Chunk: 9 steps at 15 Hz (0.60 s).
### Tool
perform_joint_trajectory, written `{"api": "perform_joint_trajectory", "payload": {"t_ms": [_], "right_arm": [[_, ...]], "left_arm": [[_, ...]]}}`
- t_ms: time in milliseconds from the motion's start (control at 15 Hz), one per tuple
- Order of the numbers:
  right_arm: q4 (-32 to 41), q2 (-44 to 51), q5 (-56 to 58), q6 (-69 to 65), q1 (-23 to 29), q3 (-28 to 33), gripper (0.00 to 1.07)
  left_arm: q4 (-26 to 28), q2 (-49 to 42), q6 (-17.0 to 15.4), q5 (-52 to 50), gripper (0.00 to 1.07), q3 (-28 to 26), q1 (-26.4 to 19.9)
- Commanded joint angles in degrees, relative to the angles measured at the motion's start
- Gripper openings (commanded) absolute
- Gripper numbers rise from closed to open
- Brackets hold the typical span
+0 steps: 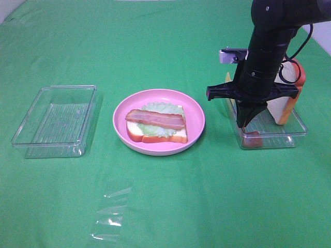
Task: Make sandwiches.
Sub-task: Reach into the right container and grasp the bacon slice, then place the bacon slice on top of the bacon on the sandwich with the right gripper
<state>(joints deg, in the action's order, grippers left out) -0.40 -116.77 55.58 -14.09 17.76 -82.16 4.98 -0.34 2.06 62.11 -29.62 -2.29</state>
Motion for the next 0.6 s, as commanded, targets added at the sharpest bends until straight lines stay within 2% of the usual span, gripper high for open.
{"api": "perform_joint_trajectory", "payload": {"t_ms": [67, 333, 600], "right_arm": [[0.0, -0.06, 0.46, 0.0, 0.06, -0.34, 0.0], [0.0, 2.46, 0.69, -1.55, 0.06, -0.46, 0.0], [1.26, 6.59, 2.75, -2.12, 0.06, -3.67, 0.0]], "left_arm": [[0.52, -1.2, -0.52, -0.34, 0.98, 0.06, -0.06], [0.52, -1.2, -0.52, -0.34, 0.98, 0.06, -0.06], [0.52, -1.2, -0.57, -0.34, 0.98, 0.06, -0.06]]}}
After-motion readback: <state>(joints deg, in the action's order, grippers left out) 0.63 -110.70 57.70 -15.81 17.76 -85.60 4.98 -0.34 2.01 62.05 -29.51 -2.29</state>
